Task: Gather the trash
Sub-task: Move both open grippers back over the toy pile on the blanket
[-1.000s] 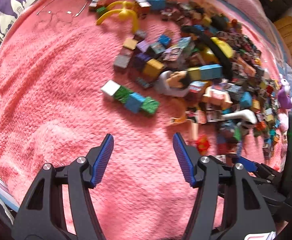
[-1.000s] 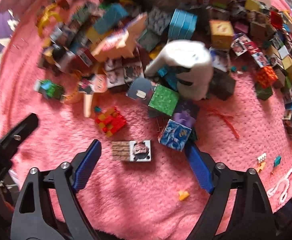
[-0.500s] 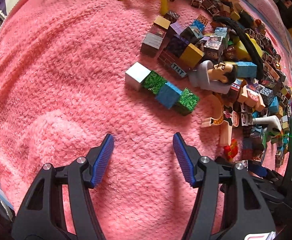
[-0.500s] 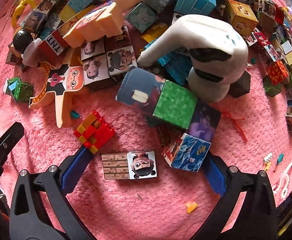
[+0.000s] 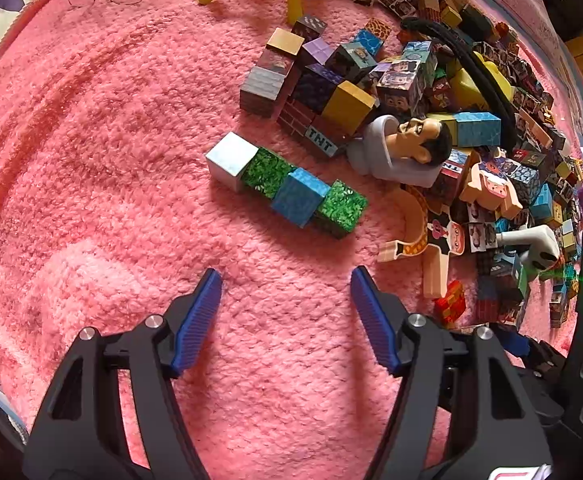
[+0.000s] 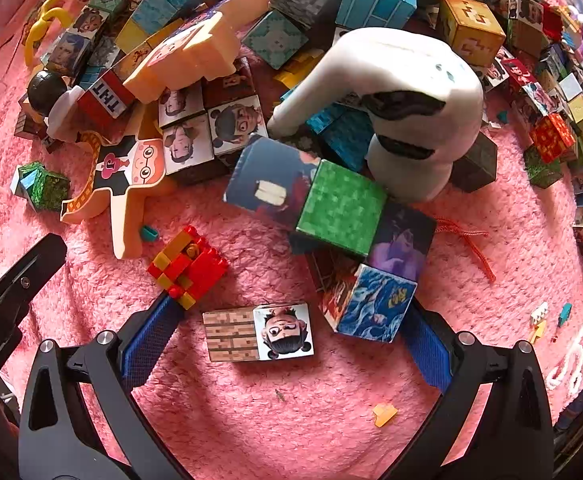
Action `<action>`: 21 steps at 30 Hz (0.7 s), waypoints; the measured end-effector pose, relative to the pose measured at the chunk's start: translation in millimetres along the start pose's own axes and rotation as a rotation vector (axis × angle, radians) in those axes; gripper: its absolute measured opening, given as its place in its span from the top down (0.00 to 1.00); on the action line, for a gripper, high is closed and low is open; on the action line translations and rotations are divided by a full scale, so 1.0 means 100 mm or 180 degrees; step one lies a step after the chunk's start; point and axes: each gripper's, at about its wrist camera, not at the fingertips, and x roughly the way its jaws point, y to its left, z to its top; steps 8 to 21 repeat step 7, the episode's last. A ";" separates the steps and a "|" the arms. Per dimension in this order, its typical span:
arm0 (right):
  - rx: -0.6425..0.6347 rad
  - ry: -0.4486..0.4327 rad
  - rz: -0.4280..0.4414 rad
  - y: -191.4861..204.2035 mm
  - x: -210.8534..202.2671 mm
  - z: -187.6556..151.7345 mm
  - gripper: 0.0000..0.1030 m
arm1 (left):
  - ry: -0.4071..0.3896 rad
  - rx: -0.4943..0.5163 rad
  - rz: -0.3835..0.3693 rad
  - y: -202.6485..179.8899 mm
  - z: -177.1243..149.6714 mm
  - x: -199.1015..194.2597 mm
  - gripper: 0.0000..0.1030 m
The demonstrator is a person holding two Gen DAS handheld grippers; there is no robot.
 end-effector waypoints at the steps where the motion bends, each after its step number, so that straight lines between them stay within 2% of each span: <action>1: 0.0004 0.0001 -0.0007 0.00 0.00 -0.01 0.03 | 0.0001 -0.0003 -0.0001 -0.02 0.01 0.01 0.37; 7: -0.0009 -0.0001 -0.0028 0.03 0.00 -0.03 0.03 | -0.0011 -0.0011 -0.0042 -0.04 0.04 0.04 0.33; 21: -0.0009 -0.0001 -0.0028 0.03 0.00 -0.03 0.03 | -0.0011 -0.0011 -0.0042 -0.04 0.04 0.04 0.33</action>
